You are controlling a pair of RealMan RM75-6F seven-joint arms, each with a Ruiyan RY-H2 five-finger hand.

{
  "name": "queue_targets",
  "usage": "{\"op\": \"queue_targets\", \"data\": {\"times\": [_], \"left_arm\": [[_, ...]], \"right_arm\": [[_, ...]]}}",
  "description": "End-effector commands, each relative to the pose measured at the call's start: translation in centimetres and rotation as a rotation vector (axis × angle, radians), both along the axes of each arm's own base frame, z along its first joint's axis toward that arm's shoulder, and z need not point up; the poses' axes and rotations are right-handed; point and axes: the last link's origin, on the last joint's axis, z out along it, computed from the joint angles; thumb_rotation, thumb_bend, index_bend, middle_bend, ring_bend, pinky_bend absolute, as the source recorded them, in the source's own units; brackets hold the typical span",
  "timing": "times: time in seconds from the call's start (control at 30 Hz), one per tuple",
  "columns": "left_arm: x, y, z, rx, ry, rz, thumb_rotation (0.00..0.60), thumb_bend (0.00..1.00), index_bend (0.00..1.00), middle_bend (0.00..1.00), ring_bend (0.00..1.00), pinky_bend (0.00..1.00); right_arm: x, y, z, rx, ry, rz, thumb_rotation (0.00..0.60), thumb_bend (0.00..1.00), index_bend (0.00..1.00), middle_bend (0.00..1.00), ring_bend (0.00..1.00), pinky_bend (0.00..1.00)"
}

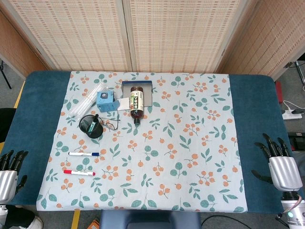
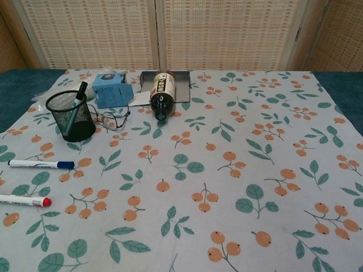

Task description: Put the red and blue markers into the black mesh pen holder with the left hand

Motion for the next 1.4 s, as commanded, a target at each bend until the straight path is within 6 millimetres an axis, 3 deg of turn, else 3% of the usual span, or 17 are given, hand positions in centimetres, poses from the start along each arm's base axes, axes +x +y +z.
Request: {"op": "queue_targets", "data": {"times": [0.03,0.93,1.17,1.4], "left_arm": [[-0.1,0.0,-0.1,-0.004,-0.001,0.007,0.600,0.31,0.14,0.12,0.05,0.11],[0.4,-0.4,-0.7,-0.019,-0.020,0.003,0.600,0.31,0.14,0.12,0.05,0.11],[5.0,-1.0,-4.8,-0.129,-0.123,-0.089,0.600,0.31,0.14,0.13,0.05,0.11],[9.2,0.7,-11.0,-0.268,-0.170,-0.118,0.600,0.30,0.16,0.18,0.06,0.12]], "right_arm": [[0.0,0.0,0.0,0.000,0.000,-0.002,0.600,0.00,0.23,0.01,0.15,0.05],[0.0,0.0,0.1,0.005,-0.006,-0.005,0.600,0.00,0.23,0.01,0.15,0.05],[0.0,-0.1,0.3,0.001,-0.012,-0.007,0.600,0.00,0.23,0.01,0.15,0.05],[0.2,-0.1,0.2,0.012,-0.019,0.003,0.600,0.00,0.23,0.01,0.14,0.05]]}}
